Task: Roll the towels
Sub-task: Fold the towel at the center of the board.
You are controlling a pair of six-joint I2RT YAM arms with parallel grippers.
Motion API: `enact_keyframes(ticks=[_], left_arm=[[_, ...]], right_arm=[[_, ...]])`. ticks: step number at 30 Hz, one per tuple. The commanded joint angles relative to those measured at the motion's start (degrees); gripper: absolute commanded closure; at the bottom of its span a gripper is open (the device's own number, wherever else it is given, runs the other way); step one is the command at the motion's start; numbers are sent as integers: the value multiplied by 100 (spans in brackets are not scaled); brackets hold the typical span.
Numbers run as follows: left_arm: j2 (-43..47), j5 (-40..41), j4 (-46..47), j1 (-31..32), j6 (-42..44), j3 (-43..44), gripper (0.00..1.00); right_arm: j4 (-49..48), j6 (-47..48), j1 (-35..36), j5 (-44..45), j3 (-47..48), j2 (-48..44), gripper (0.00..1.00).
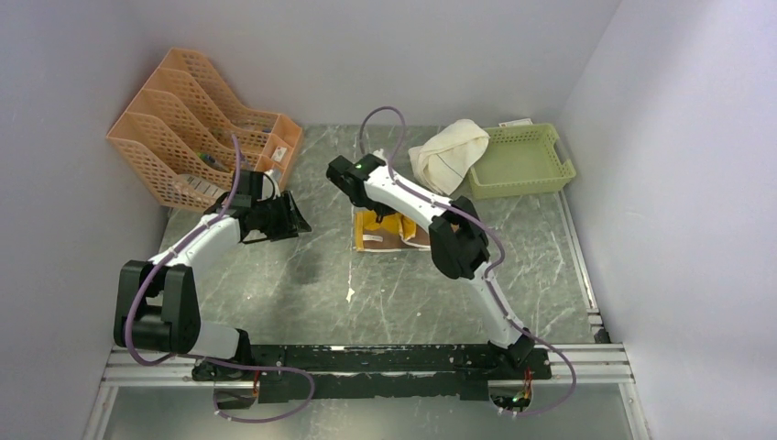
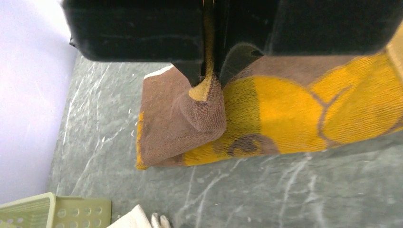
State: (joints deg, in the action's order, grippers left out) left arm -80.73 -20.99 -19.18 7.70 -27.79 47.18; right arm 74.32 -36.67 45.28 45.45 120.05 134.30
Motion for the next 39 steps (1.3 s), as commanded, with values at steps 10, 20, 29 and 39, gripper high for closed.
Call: enact_keyframes(ticks=[10, 20, 29, 39], left_arm=[[123, -179, -32, 12, 89, 130, 43], [128, -105, -81, 4, 124, 154, 43], [244, 147, -143, -32, 142, 147, 42], [404, 75, 334, 547, 322, 261, 42]], right_arm=[[128, -305, 258, 138, 676, 420, 100], [-1461, 107, 315, -1021, 185, 82, 71], [-2793, 300, 316, -2360, 132, -419, 50], [-5613, 77, -60, -3186, -3314, -3346, 0]])
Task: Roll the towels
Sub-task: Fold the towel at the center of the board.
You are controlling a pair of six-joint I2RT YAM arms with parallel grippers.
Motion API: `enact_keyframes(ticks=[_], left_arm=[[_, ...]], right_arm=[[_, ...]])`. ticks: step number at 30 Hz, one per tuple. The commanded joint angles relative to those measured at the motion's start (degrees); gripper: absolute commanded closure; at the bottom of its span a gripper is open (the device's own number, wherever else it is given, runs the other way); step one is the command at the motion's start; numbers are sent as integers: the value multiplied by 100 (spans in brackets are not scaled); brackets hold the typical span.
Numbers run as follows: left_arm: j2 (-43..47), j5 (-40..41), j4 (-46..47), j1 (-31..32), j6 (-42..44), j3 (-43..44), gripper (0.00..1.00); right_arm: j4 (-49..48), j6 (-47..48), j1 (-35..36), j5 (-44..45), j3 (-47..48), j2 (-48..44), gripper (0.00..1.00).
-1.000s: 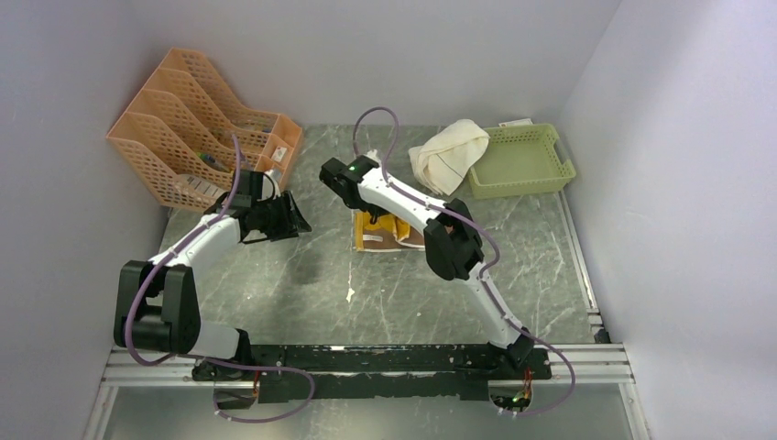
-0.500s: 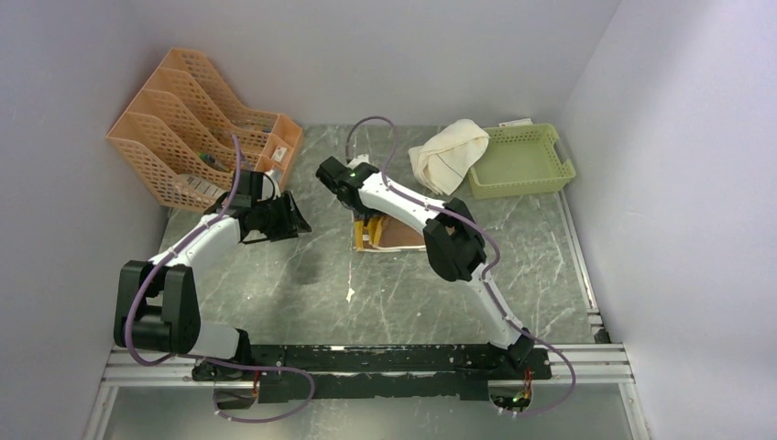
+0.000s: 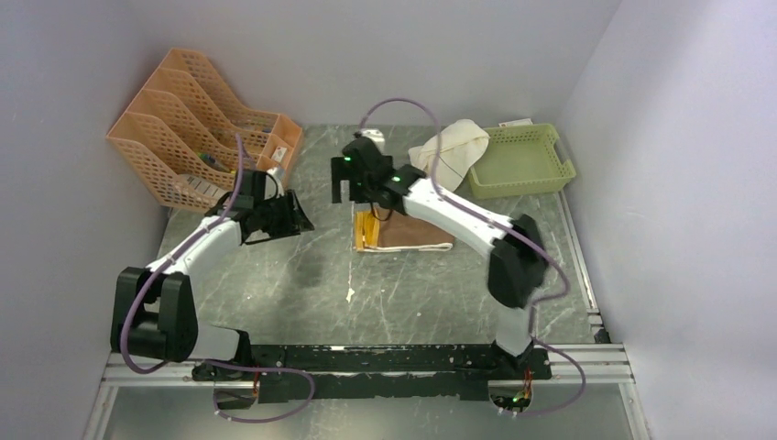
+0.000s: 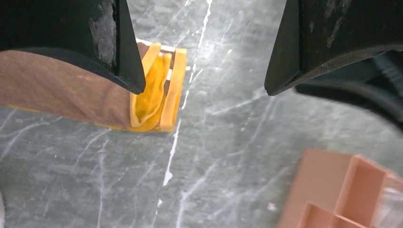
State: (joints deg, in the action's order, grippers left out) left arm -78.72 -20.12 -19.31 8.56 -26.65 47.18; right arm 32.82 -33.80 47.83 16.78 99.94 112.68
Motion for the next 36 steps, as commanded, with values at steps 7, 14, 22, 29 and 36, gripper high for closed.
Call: enact_keyframes(ticks=[7, 14, 22, 29, 36], left_arm=[[-396, -69, 1399, 1691, 565, 750, 36], [-1657, -355, 1931, 2007, 1235, 1601, 30], [-2907, -190, 1725, 2156, 1374, 2688, 27], [-3359, -255, 1419, 2297, 1422, 2992, 26], [-3379, -44, 1406, 2343, 1322, 2758, 28]], right_arm=[[-2926, -555, -2375, -1400, -4517, -3804, 0], [-1840, 302, -2786, -1180, -4681, -4687, 0], [-1645, 542, -2831, -1396, -4880, -5067, 0], [-1507, 749, -2934, -1391, -4835, -5137, 0], [-1522, 778, -2986, -1486, -4894, -5149, 0]])
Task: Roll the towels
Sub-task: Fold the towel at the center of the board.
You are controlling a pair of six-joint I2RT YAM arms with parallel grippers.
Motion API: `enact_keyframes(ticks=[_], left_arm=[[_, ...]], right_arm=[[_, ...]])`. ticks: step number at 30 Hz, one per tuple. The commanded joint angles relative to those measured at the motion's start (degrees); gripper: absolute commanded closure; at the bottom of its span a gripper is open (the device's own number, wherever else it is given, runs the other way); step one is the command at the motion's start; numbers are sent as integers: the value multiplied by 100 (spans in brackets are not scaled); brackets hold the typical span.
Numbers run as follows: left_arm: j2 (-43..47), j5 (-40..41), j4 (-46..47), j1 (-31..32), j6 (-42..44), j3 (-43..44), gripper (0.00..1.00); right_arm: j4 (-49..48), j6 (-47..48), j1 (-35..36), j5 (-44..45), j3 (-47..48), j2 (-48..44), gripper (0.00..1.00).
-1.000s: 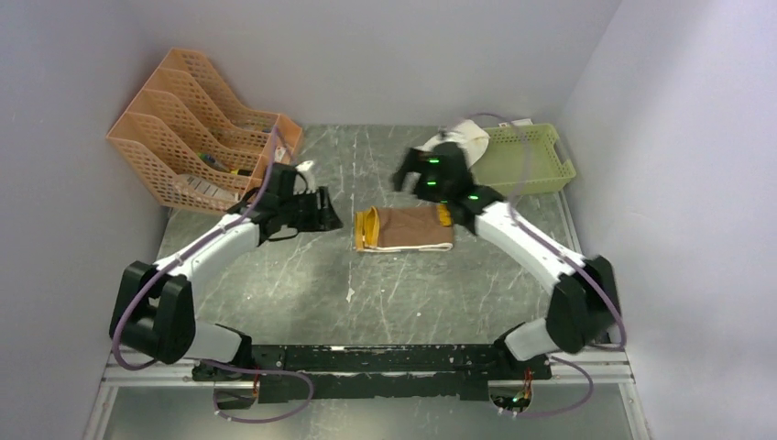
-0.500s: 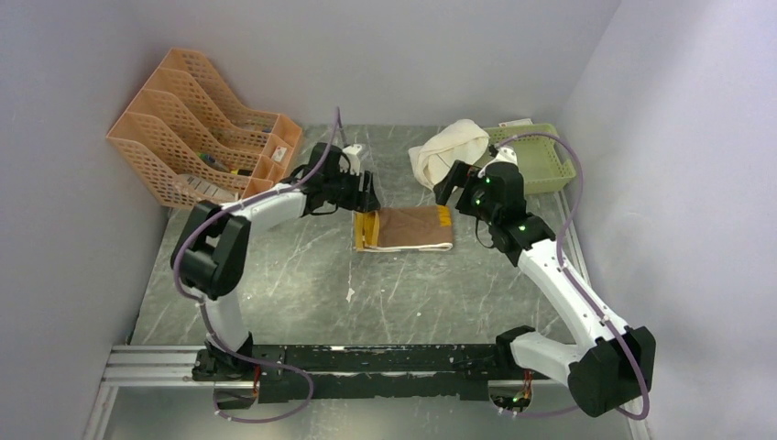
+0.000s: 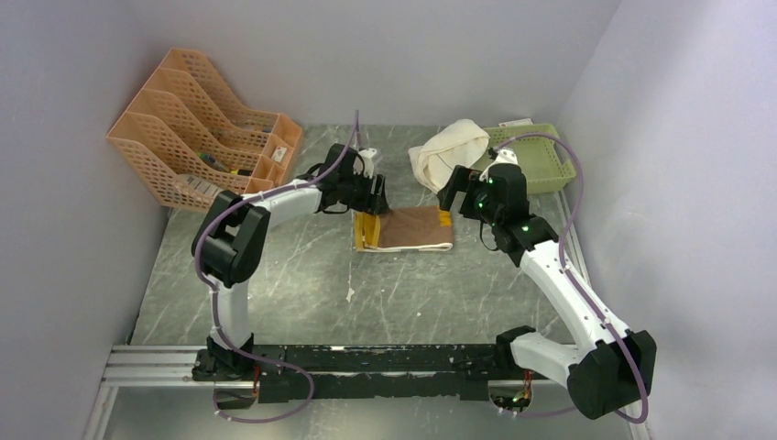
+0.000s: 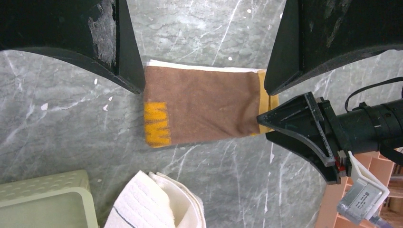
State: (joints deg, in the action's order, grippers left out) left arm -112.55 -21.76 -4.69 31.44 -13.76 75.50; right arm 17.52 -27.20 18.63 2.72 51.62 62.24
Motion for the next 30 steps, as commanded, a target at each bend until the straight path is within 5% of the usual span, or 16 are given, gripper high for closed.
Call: enact_keyframes(ticks=[1, 14, 30], left_arm=[[24, 192, -54, 55, 31, -112, 28], [111, 1136, 18, -22, -107, -169, 30], [14, -1, 169, -24, -249, -284, 54]], right_arm=[[-7, 116, -72, -101, -71, -105, 0], [-64, 175, -108, -268, -141, -71, 0], [-84, 251, -192, -327, -106, -26, 0]])
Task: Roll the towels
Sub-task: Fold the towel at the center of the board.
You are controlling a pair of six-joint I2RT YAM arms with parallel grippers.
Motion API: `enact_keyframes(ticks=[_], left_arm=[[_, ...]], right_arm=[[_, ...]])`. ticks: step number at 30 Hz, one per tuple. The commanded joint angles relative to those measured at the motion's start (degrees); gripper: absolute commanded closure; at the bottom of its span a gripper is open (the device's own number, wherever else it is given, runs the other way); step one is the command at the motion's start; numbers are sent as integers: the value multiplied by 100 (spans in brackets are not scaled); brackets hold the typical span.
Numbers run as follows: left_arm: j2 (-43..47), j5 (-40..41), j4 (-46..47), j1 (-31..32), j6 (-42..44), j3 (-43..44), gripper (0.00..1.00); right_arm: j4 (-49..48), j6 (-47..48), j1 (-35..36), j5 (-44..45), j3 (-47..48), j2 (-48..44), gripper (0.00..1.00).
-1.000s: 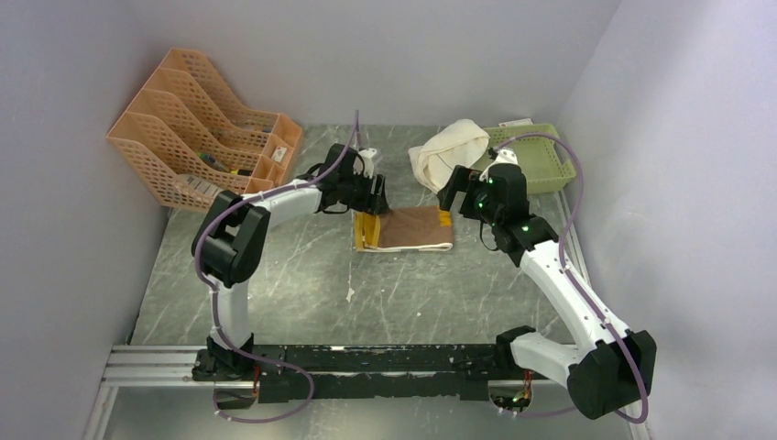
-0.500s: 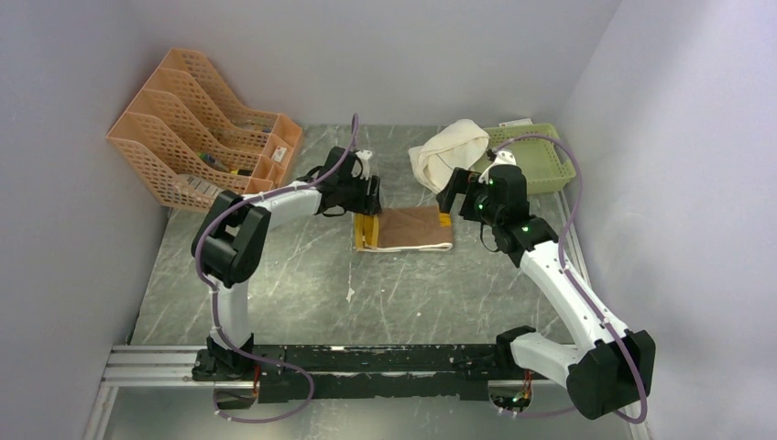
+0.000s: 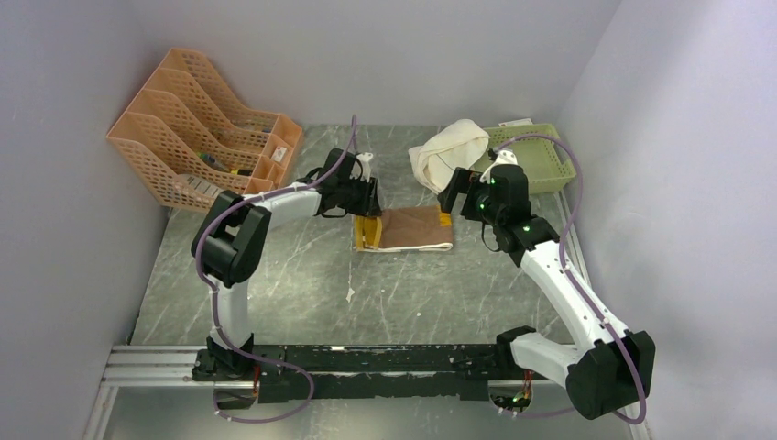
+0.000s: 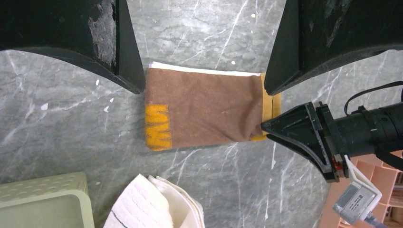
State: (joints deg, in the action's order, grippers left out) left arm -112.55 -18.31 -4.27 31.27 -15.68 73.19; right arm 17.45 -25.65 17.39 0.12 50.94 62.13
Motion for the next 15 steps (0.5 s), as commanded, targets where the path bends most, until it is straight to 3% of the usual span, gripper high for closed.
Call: enact_keyframes(ticks=[1, 3, 9, 15], left_arm=[[8, -369, 76, -7, -58, -30, 55], [-11, -362, -13, -9, -58, -7, 54], [33, -204, 94, -174, -171, -199, 38], [-9, -245, -23, -270, -90, -26, 36]], right_arm=[[-82, 95, -71, -77, -46, -16, 0], [-84, 87, -84, -98, -58, -23, 0], [-84, 133, -107, -159, -83, -57, 0], [-101, 156, -141, -214, -127, -73, 0]])
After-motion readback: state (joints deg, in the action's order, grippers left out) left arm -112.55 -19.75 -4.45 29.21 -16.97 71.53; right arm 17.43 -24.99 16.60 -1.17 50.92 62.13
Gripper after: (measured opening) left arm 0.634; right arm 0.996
